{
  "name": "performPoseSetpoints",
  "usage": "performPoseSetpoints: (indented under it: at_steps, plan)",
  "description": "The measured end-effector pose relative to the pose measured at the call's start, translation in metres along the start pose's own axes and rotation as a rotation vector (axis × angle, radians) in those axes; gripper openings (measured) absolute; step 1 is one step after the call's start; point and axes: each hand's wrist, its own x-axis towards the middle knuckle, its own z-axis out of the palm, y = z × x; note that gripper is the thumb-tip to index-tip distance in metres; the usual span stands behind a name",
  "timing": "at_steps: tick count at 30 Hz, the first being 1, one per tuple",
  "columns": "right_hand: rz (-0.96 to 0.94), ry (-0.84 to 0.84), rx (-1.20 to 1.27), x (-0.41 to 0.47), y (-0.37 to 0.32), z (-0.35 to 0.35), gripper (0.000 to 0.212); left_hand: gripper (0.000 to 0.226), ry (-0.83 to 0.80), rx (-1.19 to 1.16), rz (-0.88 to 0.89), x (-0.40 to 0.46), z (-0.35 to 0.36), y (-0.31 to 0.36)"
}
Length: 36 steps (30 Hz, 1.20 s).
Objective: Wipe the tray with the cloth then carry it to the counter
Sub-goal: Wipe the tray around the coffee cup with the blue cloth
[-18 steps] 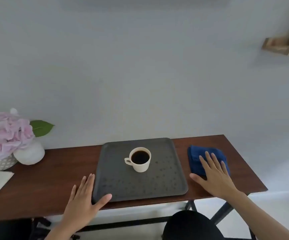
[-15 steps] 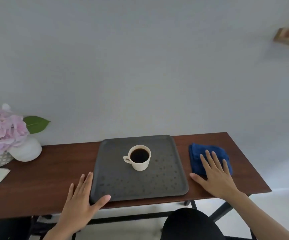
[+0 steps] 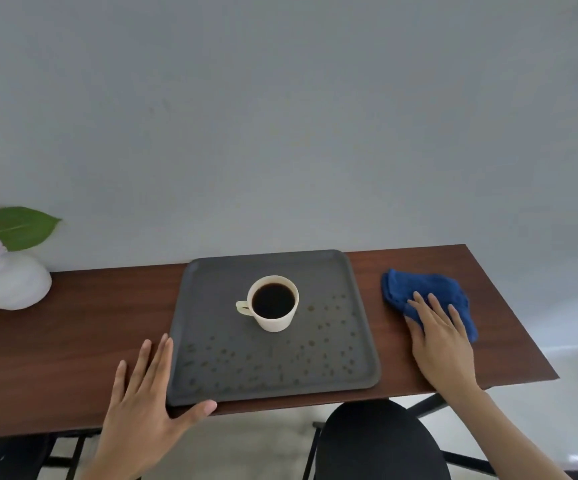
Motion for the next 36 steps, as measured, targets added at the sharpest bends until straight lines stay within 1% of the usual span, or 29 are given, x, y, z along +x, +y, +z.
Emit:
performPoseSetpoints:
  at_steps: [1,3,5,8,10,12,13,15,17,21,23,27,32,36]
  plan:
    - [0.074,-0.016,0.082,0.0,-0.006,-0.003,0.042,0.13,-0.003,0.006,0.001,0.0,0.0,0.0]
    - [0.184,-0.066,0.231,0.001,-0.017,-0.012,0.05,0.13,0.004,0.009,-0.001,-0.001,-0.001,0.002]
    - [0.205,-0.097,0.343,-0.002,-0.031,-0.016,0.06,0.129,0.005,0.006,0.001,-0.002,-0.002,0.003]
    - [0.123,-0.125,0.431,-0.016,-0.062,-0.018,0.06,0.129,0.002,0.005,-0.001,-0.001,-0.002,0.003]
    - [0.001,-0.156,0.468,-0.029,-0.087,-0.017,0.057,0.13,-0.001,0.005,-0.005,-0.001,-0.001,0.002]
    - [-0.144,-0.228,0.412,-0.044,-0.105,-0.009,0.053,0.13,-0.006,0.006,-0.013,-0.001,-0.002,0.002]
    - [-0.214,-0.249,0.336,-0.051,-0.11,-0.001,0.051,0.129,-0.01,0.01,-0.015,0.0,-0.002,0.002]
    - [-0.352,-0.201,0.188,-0.064,-0.112,0.015,0.051,0.129,-0.018,0.019,-0.016,0.0,-0.002,0.002]
    - [-0.437,-0.189,0.086,-0.073,-0.113,0.026,0.055,0.129,-0.018,0.02,-0.017,-0.001,-0.002,0.003]
    - [-0.572,-0.286,-0.129,-0.086,-0.122,0.032,0.062,0.129,-0.024,0.007,-0.018,-0.001,-0.003,0.004]
    - [-0.589,-0.306,-0.171,-0.088,-0.126,0.027,0.064,0.13,-0.037,0.005,-0.023,-0.001,-0.004,0.004]
    - [-0.5,-0.303,-0.155,-0.081,-0.127,0.013,0.059,0.132,-0.039,-0.032,-0.031,0.007,-0.01,0.006]
    - [-0.47,-0.449,-0.258,-0.067,-0.121,0.022,0.063,0.137,-0.055,0.004,0.0,0.019,-0.014,0.007]
    - [-0.471,-0.481,-0.251,-0.058,-0.122,0.027,0.067,0.137,-0.054,0.015,0.007,0.019,-0.009,0.001]
